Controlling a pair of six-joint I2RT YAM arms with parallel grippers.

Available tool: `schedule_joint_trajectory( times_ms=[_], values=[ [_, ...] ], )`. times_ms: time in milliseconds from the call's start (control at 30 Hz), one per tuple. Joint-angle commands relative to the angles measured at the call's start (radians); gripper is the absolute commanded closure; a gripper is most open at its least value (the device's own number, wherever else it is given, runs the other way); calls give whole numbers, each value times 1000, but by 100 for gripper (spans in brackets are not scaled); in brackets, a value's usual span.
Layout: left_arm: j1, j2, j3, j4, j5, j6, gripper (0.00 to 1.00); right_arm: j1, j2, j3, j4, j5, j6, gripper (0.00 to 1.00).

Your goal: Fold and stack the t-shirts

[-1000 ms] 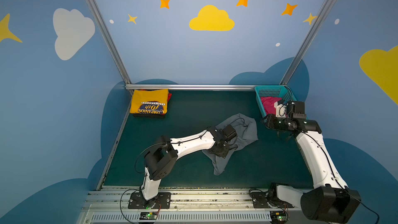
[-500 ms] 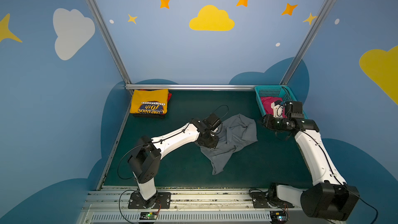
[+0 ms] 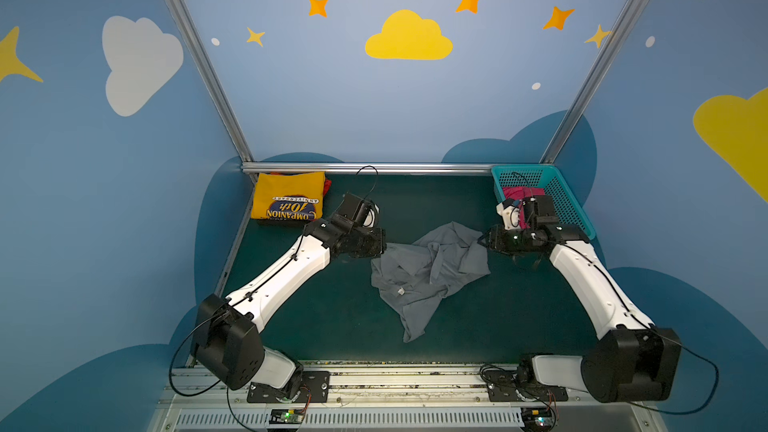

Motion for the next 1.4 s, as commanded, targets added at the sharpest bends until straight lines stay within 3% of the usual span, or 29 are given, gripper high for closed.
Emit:
schedule_joint_trajectory(
  times_ms=[0, 267, 600, 800, 1000, 1067, 1333, 1367],
  values=[
    [27, 11, -7, -21, 14, -4, 95, 89, 63, 7, 9, 12, 4, 59],
    [80, 35, -33, 9, 35, -27, 95, 309, 185, 2, -11, 105, 33, 59],
    [106, 49, -49, 32, 40, -37, 95, 611, 293, 58, -36, 454, 105, 43],
    [114, 35, -67, 38, 46, -37, 95, 712, 442, 169, -158, 697, 162, 42],
    [123, 16, -81, 40, 42, -34, 95, 766, 512, 227, -228, 832, 197, 42],
    [124, 10, -84, 40, 41, -33, 95, 769, 516, 229, -230, 838, 202, 48],
    [128, 2, -93, 38, 40, -33, 95, 769, 473, 214, -237, 836, 206, 99],
    [129, 2, -91, 38, 38, -33, 95, 769, 461, 212, -242, 837, 204, 100]
  ],
)
